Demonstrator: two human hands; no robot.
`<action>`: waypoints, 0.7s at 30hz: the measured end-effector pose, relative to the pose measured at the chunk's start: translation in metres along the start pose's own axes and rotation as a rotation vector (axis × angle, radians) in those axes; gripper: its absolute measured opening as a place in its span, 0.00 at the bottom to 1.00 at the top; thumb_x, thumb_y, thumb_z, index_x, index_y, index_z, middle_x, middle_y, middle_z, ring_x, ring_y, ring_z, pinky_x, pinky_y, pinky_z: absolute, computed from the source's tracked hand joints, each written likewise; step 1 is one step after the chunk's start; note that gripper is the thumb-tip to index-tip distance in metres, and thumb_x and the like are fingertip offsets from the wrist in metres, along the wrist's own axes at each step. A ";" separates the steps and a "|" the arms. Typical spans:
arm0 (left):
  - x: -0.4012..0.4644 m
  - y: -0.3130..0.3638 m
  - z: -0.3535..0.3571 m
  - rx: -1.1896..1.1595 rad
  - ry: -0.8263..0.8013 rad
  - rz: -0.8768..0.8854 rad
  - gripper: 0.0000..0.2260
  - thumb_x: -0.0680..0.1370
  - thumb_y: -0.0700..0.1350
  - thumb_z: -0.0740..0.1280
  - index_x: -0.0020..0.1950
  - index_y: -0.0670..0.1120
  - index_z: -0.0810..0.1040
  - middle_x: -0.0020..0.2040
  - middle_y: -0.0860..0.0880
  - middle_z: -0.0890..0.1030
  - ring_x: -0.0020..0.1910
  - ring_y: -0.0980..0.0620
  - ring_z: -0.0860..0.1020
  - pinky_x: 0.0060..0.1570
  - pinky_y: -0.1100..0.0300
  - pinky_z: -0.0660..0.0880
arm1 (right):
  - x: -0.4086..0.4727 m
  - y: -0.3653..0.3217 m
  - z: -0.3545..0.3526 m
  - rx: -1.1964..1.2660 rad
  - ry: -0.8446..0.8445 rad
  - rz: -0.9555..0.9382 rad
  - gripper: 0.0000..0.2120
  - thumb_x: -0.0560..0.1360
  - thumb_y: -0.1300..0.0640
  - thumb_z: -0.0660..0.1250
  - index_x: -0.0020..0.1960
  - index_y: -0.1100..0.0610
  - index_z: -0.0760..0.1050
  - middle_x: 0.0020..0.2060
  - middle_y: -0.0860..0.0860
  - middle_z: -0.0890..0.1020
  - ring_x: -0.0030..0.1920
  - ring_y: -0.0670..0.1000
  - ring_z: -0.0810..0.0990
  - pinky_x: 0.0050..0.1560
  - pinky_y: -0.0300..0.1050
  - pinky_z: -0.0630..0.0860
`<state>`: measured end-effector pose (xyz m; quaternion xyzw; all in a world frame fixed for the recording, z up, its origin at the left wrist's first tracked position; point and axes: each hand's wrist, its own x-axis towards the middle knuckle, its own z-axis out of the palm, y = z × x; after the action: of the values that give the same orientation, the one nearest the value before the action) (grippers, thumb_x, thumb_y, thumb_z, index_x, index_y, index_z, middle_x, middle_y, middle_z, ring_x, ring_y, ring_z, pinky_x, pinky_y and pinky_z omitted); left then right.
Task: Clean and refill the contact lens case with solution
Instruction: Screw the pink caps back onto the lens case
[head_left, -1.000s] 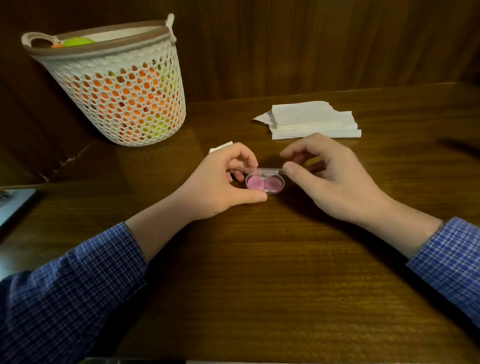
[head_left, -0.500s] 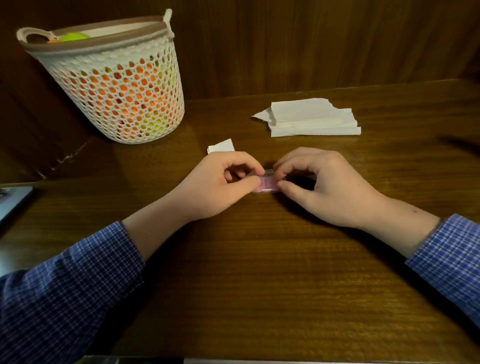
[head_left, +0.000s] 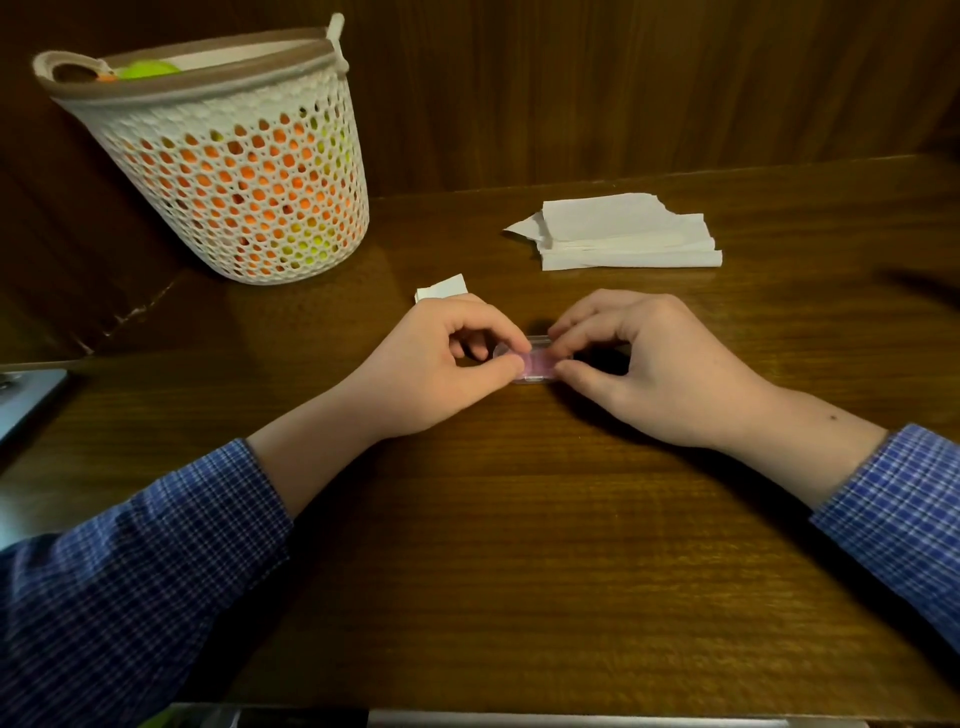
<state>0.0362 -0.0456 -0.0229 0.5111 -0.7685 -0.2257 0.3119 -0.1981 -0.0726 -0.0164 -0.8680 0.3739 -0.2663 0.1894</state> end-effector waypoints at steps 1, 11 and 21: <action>0.000 0.000 0.000 0.001 0.001 -0.001 0.07 0.79 0.44 0.74 0.54 0.55 0.86 0.51 0.57 0.83 0.49 0.55 0.80 0.43 0.68 0.74 | 0.000 0.000 0.000 -0.002 0.000 -0.002 0.06 0.76 0.54 0.73 0.53 0.47 0.86 0.53 0.40 0.82 0.54 0.38 0.79 0.56 0.29 0.71; 0.000 0.008 0.008 -0.017 0.068 -0.027 0.04 0.78 0.47 0.75 0.50 0.56 0.86 0.52 0.59 0.85 0.53 0.61 0.81 0.48 0.72 0.74 | -0.004 0.002 -0.004 -0.041 0.031 0.001 0.06 0.74 0.53 0.73 0.50 0.49 0.85 0.50 0.43 0.82 0.51 0.42 0.80 0.55 0.40 0.80; -0.012 0.019 0.007 0.054 0.161 -0.054 0.04 0.79 0.44 0.73 0.52 0.51 0.87 0.56 0.55 0.84 0.56 0.60 0.80 0.53 0.72 0.75 | -0.017 -0.007 -0.004 -0.169 0.082 0.007 0.16 0.74 0.40 0.64 0.52 0.50 0.79 0.51 0.46 0.80 0.49 0.46 0.78 0.51 0.43 0.79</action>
<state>0.0225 -0.0268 -0.0179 0.5563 -0.7327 -0.1715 0.3527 -0.2058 -0.0559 -0.0149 -0.8678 0.4056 -0.2686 0.1012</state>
